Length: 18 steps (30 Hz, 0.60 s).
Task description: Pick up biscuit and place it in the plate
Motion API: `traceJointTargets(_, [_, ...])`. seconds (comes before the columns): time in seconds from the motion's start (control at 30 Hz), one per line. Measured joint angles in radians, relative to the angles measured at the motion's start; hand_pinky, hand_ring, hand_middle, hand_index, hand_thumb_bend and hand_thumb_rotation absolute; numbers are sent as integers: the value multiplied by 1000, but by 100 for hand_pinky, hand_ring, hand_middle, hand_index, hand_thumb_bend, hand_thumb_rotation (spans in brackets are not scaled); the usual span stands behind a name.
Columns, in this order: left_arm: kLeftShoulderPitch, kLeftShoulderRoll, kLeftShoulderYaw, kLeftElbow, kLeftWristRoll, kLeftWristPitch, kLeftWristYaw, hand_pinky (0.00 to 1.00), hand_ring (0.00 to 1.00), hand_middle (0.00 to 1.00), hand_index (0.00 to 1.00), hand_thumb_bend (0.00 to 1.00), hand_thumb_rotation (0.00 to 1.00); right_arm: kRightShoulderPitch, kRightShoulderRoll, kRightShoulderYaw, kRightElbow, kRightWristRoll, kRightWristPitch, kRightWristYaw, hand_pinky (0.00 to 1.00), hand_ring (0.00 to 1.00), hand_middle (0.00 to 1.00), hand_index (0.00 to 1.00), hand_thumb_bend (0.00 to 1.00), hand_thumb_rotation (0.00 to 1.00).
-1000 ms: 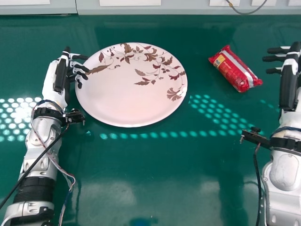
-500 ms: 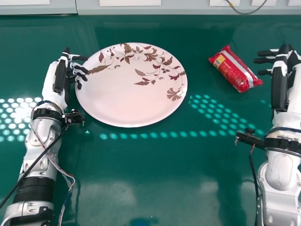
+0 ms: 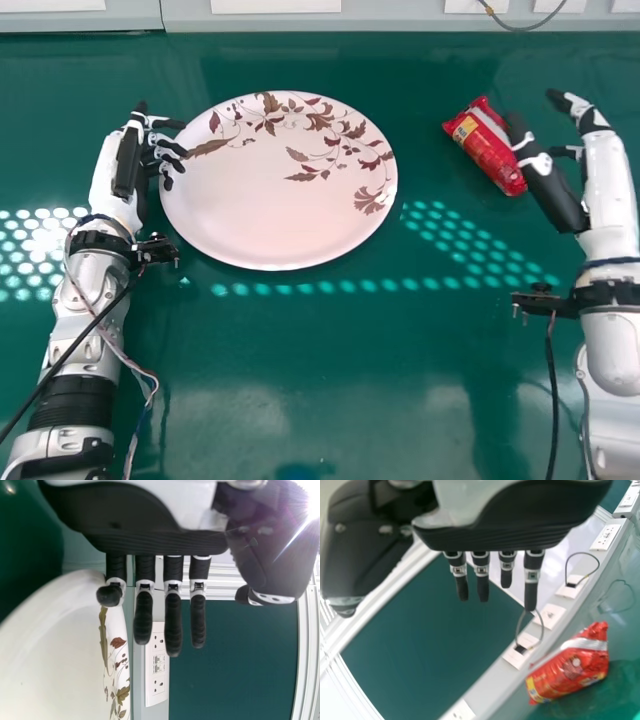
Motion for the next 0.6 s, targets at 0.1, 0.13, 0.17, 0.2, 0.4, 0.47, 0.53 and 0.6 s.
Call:
traceJointTargets(0.1, [-2, 3, 0, 7, 0, -6, -4, 4, 24, 31, 48, 48, 8, -31, -26, 23, 8, -33, 49, 42, 80, 96, 100, 99, 100, 52])
traceJointTargets(0.13, [-3, 3, 0, 8, 0, -7, -5, 4, 24, 31, 48, 48, 8, -40, -37, 31, 12, -45, 61, 56, 80, 96, 100, 99, 100, 53])
traceJointTargets(0.17, [-3, 4, 0, 9, 0, -8, -5, 4, 24, 31, 48, 48, 8, -52, -47, 38, 18, -58, 77, 71, 80, 96, 100, 99, 100, 53])
traceJointTargets(0.2, [-3, 4, 0, 9, 0, -8, -5, 4, 23, 31, 48, 48, 8, -64, -59, 46, 23, -69, 92, 86, 79, 95, 100, 99, 100, 54])
traceJointTargets(0.4, [-4, 5, 0, 10, 0, -7, -6, 4, 24, 32, 48, 48, 8, -113, -121, 96, 57, -123, 155, 173, 73, 91, 99, 98, 100, 56])
traceJointTargets(0.47, [-4, 5, 0, 10, 0, -7, -6, 4, 24, 32, 48, 48, 8, -126, -128, 106, 74, -136, 163, 180, 74, 92, 100, 98, 100, 57])
traceJointTargets(0.53, [-4, 5, 0, 10, 0, -7, -6, 4, 24, 31, 48, 48, 8, -133, -132, 112, 82, -144, 174, 188, 73, 92, 100, 99, 100, 58])
traceJointTargets(0.6, [-4, 6, 0, 10, 0, -7, -6, 4, 23, 31, 48, 48, 8, -138, -136, 120, 86, -155, 182, 193, 74, 94, 100, 100, 100, 58])
